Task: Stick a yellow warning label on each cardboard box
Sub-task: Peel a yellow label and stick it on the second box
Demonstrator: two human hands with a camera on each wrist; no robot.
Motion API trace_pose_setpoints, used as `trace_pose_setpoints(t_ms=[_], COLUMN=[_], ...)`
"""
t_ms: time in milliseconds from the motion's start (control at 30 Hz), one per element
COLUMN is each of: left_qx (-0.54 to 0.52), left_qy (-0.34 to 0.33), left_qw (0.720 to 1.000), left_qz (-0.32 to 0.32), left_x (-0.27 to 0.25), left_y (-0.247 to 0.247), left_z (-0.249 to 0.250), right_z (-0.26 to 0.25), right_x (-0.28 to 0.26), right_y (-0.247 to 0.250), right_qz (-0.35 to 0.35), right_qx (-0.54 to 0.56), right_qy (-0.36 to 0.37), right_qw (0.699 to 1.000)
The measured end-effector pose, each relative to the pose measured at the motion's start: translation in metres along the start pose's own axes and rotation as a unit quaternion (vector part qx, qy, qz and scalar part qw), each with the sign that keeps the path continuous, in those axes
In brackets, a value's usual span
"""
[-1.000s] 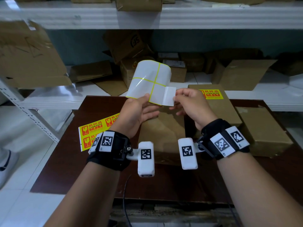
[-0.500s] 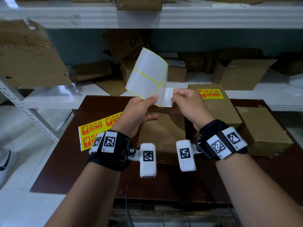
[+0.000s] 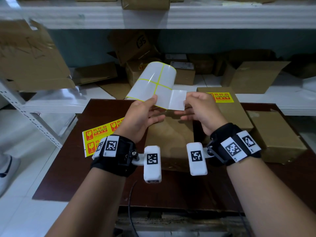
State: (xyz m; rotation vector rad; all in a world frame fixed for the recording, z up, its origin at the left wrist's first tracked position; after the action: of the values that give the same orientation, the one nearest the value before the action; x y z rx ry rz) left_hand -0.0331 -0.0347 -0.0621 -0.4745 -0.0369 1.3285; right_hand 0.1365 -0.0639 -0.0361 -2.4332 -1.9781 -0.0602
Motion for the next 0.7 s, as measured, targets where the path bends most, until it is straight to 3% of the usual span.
trace_pose_setpoints(t_ms=[700], left_qx=[-0.035], left_qy=[-0.013], left_qw=[0.999], left_qz=[0.018], left_x=[0.004], left_y=[0.011], left_z=[0.004], right_z=[0.007], right_x=[0.006], right_y=[0.013], right_qz=[0.014], right_qx=[0.043], right_qy=[-0.017], right_qw=[0.999])
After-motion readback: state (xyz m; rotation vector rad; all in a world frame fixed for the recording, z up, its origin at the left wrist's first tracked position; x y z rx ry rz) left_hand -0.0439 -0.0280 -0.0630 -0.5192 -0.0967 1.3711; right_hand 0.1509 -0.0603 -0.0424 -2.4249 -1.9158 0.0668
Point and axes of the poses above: each hand's wrist, its own x-axis towards the middle knuckle, its own y-axis out of the back of the hand, z = x × y, the point moved 3 cm from there along x, towards the middle knuckle, and after that the axes turned 6 degrees about y, right-handed, at the moved point
